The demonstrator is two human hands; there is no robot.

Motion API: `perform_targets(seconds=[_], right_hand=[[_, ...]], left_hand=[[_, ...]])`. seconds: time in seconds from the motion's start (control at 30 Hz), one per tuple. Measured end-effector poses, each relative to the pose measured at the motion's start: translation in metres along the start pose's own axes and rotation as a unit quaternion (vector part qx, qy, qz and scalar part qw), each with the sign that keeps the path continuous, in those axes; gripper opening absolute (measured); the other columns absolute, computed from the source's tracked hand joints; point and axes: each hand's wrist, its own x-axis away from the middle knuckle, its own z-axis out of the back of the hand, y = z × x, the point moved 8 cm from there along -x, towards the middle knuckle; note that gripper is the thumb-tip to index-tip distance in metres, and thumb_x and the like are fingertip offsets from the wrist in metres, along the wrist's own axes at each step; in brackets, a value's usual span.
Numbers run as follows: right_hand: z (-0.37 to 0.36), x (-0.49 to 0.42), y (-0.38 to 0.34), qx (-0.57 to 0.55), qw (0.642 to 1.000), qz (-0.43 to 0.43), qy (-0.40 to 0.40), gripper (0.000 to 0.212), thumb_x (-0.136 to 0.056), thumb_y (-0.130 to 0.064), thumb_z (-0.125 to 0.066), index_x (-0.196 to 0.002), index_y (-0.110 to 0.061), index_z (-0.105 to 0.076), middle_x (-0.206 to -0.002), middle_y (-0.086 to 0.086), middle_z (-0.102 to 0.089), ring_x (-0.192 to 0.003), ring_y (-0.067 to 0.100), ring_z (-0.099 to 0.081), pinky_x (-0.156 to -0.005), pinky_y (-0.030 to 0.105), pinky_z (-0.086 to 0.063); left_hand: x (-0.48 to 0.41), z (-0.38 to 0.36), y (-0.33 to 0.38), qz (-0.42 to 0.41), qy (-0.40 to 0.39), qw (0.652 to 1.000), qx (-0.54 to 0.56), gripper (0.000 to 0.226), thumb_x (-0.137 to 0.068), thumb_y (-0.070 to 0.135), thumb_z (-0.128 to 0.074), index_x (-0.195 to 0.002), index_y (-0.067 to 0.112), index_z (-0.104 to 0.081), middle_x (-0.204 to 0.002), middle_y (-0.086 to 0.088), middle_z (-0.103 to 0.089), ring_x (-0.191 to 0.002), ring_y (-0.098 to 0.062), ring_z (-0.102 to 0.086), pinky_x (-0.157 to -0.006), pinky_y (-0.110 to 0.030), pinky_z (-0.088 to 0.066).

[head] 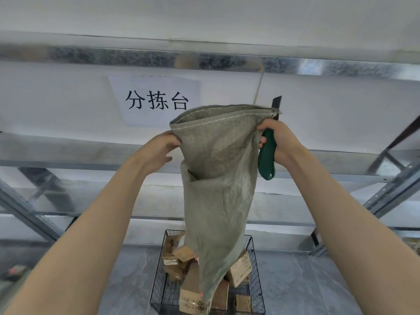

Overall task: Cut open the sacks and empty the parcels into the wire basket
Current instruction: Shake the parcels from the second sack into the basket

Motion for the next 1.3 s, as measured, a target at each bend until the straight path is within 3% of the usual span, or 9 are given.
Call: perform_targets(seconds=[0.13,0.33,0.57,0.63,0.77,0.97,1.1,1.2,1.3], right_hand=[[0.013,-0.003,0.003,0.0,1.0,-0.013,-0.002,0.016,-0.086,-0.007,-0.055,-0.071,-0.014,-0.054,-0.051,-0.002,-0.046,-0.042,0.009,-0.041,-0.044,0.02,-0.039],[0.027,-0.007,0.002,0.09,0.994,0.031,0.05,0.012,-0.086,-0.01,-0.068,-0.095,-0.008,-0.06,-0.07,0.002,-0.055,-0.046,0.01,-0.044,-0.043,0.023,-0.041],[0.028,-0.003,-0.003,0.149,0.971,0.13,0.134,0.02,-0.087,0.0,-0.06,-0.091,-0.015,-0.047,-0.066,0.004,-0.047,-0.044,0.012,-0.042,-0.041,0.023,-0.041],[0.025,-0.002,-0.002,0.144,0.971,0.135,0.132,0.018,-0.087,0.001,-0.059,-0.084,-0.015,-0.052,-0.064,0.004,-0.047,-0.043,0.012,-0.042,-0.042,0.024,-0.042],[0.018,-0.005,0.004,0.093,0.987,0.103,0.075,0.011,-0.09,-0.005,-0.059,-0.087,-0.013,-0.066,-0.074,0.001,-0.053,-0.046,0.012,-0.043,-0.045,0.026,-0.042],[0.009,-0.007,0.015,0.142,0.988,0.028,-0.052,0.044,-0.083,-0.002,-0.067,-0.122,-0.018,-0.056,-0.077,0.0,-0.049,-0.054,0.01,-0.046,-0.055,0.027,-0.043],[0.006,-0.006,0.015,0.241,0.968,0.037,-0.053,0.047,-0.081,0.004,-0.065,-0.123,-0.017,-0.054,-0.077,0.003,-0.049,-0.058,0.011,-0.045,-0.055,0.027,-0.042],[0.007,-0.007,0.015,0.258,0.964,0.052,-0.028,0.037,-0.081,0.003,-0.064,-0.114,-0.014,-0.062,-0.074,0.003,-0.052,-0.056,0.011,-0.045,-0.052,0.025,-0.041],[0.012,-0.008,0.016,0.247,0.967,0.061,0.008,0.027,-0.082,0.0,-0.066,-0.107,-0.011,-0.064,-0.071,0.003,-0.052,-0.055,0.012,-0.045,-0.052,0.025,-0.042]], left_hand=[[-0.005,0.003,0.001,-0.02,0.005,0.999,-0.028,0.026,-0.092,0.017,-0.057,-0.118,0.017,-0.06,-0.126,0.002,-0.062,-0.121,-0.017,-0.052,-0.113,-0.045,-0.028],[-0.003,0.009,0.007,-0.048,0.097,0.994,0.002,0.029,-0.093,0.015,-0.058,-0.12,0.007,-0.058,-0.113,-0.004,-0.066,-0.103,-0.021,-0.063,-0.087,-0.035,-0.053],[0.002,0.023,0.014,-0.054,0.252,0.966,-0.002,0.026,-0.091,0.019,-0.059,-0.11,0.017,-0.041,-0.101,-0.005,-0.051,-0.078,-0.014,-0.051,-0.059,-0.025,-0.042],[0.004,0.02,0.021,-0.074,0.238,0.968,-0.01,0.011,-0.094,0.013,-0.052,-0.099,0.021,-0.047,-0.094,-0.004,-0.053,-0.069,-0.013,-0.048,-0.051,-0.024,-0.037],[0.007,0.013,0.034,-0.087,0.163,0.983,0.006,0.034,-0.094,0.004,-0.043,-0.085,0.024,-0.069,-0.103,0.003,-0.063,-0.086,-0.012,-0.057,-0.065,-0.023,-0.046],[0.006,0.004,0.039,-0.049,0.051,0.998,-0.005,0.052,-0.084,-0.014,-0.038,-0.13,0.006,-0.052,-0.121,-0.006,-0.054,-0.11,-0.017,-0.053,-0.089,-0.029,-0.048],[0.007,0.003,0.038,-0.03,0.016,0.99,-0.14,0.058,-0.083,-0.011,-0.046,-0.138,0.01,-0.044,-0.13,-0.007,-0.048,-0.113,-0.017,-0.051,-0.091,-0.026,-0.047],[0.012,-0.004,0.045,-0.045,0.013,0.953,-0.3,0.041,-0.085,-0.005,-0.049,-0.119,0.017,-0.055,-0.106,0.001,-0.051,-0.095,-0.014,-0.05,-0.074,-0.018,-0.042],[0.012,-0.004,0.041,-0.044,0.006,0.944,-0.327,0.017,-0.085,-0.003,-0.053,-0.088,0.013,-0.053,-0.079,-0.004,-0.043,-0.077,-0.02,-0.036,-0.061,-0.023,-0.029]])
